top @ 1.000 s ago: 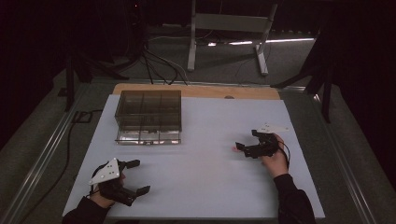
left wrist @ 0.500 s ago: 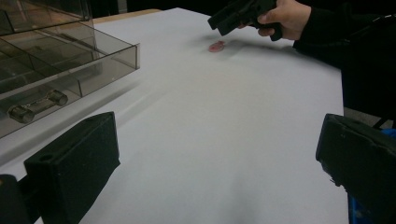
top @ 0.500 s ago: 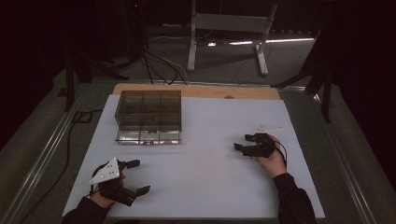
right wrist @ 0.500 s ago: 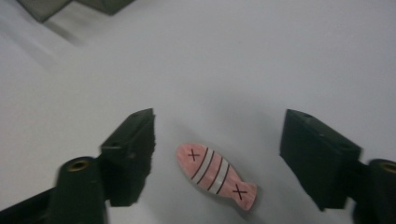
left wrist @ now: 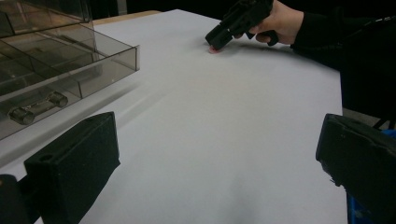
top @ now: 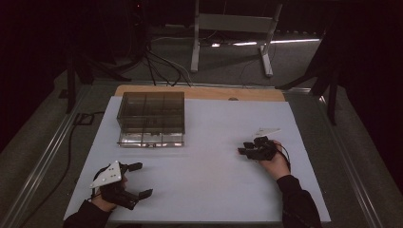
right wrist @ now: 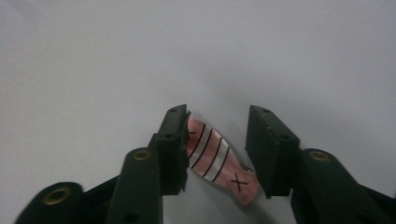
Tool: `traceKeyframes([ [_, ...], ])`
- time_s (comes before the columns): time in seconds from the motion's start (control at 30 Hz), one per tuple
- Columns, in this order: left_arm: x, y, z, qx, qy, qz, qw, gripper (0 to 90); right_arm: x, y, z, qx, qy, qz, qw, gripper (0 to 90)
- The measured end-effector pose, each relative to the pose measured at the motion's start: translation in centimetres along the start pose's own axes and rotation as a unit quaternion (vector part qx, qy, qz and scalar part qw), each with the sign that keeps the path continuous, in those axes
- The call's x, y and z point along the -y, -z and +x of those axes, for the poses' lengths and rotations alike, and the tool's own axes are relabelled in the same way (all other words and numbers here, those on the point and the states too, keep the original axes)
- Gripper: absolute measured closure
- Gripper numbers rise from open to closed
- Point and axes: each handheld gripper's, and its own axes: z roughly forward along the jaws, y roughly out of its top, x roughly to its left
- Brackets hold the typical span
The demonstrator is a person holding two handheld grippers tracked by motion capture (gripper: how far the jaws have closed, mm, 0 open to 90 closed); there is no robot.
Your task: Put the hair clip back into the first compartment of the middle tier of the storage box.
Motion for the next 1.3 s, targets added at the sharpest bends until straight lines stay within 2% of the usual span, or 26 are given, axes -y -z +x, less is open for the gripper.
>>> traceKeyframes([
  [0.13, 0.0, 0.0, 0.0, 0.000, -0.002, 0.000, 1.0000, 0.4, 0.1, 0.0, 0.1, -0.007, 0.001, 0.002, 1.0000, 63.9],
  [0.3, 0.0, 0.0, 0.0, 0.000, -0.003, 0.000, 1.0000, 0.4, 0.1, 0.0, 0.3, -0.003, 0.002, 0.002, 1.0000, 66.0],
  [0.33, 0.0, 0.0, 0.0, 0.000, -0.002, 0.000, 1.0000, 0.4, 0.1, 0.1, 0.4, -0.003, 0.002, 0.004, 1.0000, 68.2],
  [0.37, 0.0, 0.0, 0.0, 0.001, -0.002, 0.000, 1.0000, 0.4, 0.1, 0.5, 0.5, -0.002, 0.005, 0.011, 0.9999, 74.3],
  [0.5, 0.0, 0.0, 0.0, 0.001, -0.003, 0.001, 1.0000, 0.4, 0.2, 0.8, 0.6, -0.003, 0.006, 0.012, 0.9999, 78.1],
  [0.53, 0.0, -0.1, 0.0, 0.000, -0.003, 0.003, 1.0000, 0.4, 0.1, 1.2, 0.8, -0.008, 0.009, 0.006, 0.9999, 84.6],
  [0.57, 0.0, 0.0, 0.0, 0.000, -0.002, 0.003, 1.0000, 0.4, 0.1, 1.3, 0.9, -0.014, 0.008, 0.006, 0.9999, 86.0],
  [0.77, 0.0, 0.0, 0.0, -0.001, -0.003, 0.003, 1.0000, 0.4, -0.2, 1.2, 1.7, -0.021, 0.019, 0.010, 0.9996, 86.2],
  [0.97, 0.0, 0.0, 0.0, -0.001, -0.003, 0.003, 1.0000, 0.4, 0.0, 0.9, 1.7, -0.020, 0.021, 0.015, 0.9995, 81.6],
  [1.3, 0.0, 0.0, 0.0, 0.000, -0.005, 0.004, 1.0000, 0.4, 0.0, 0.3, 2.0, -0.022, 0.020, 0.030, 0.9991, 84.6],
])
